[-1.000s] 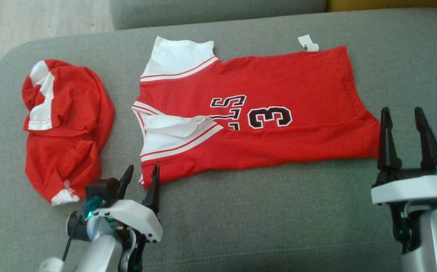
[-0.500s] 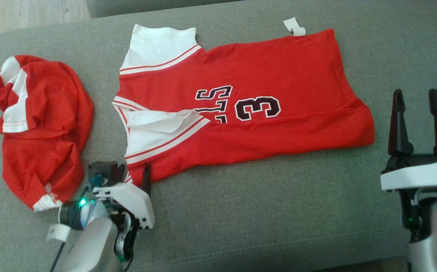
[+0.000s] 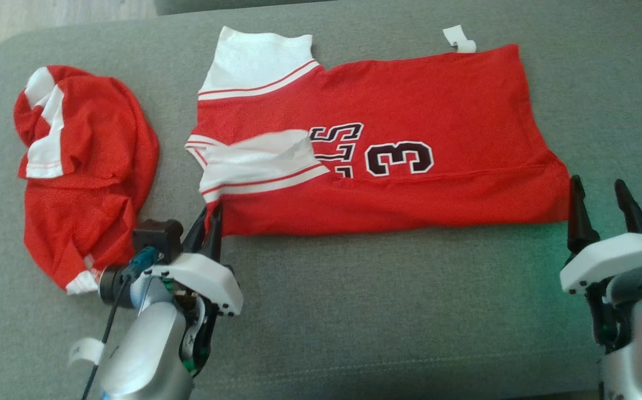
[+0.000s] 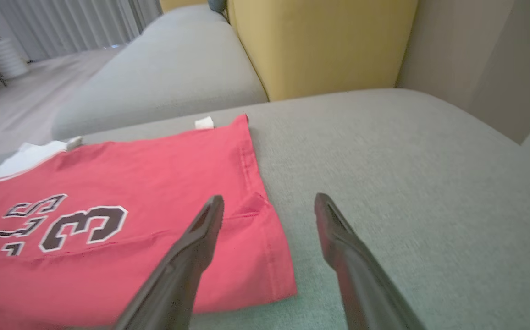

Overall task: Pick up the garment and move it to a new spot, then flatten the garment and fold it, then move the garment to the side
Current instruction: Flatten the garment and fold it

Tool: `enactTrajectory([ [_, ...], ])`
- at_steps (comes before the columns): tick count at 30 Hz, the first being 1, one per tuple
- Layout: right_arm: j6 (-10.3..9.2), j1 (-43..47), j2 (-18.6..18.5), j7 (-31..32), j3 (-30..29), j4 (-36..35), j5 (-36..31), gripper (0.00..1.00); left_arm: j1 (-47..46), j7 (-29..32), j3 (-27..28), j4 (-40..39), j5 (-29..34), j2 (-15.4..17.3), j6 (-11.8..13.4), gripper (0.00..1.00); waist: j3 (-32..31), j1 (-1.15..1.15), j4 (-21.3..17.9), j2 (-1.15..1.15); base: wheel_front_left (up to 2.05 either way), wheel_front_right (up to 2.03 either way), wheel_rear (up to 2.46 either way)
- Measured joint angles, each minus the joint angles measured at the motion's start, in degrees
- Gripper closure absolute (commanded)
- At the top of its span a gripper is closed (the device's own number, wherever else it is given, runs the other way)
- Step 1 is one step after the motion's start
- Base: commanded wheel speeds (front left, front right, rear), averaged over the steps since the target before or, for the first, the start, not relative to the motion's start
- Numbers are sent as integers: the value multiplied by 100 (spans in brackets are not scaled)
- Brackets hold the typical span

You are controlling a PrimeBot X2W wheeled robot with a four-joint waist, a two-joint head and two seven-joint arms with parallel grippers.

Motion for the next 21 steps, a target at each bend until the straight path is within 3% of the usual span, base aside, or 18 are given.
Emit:
enactTrajectory([
  [10,0,-588,18,554,-458,1235,-333,0,2,3,-174,-699,49,7,0,100,149,0,247,0,0,0,0],
  [21,0,-1154,18,858,-623,1856,-760,0,6,156,-286,-1084,66,64,11,100,394,0,322,0,0,0,0],
])
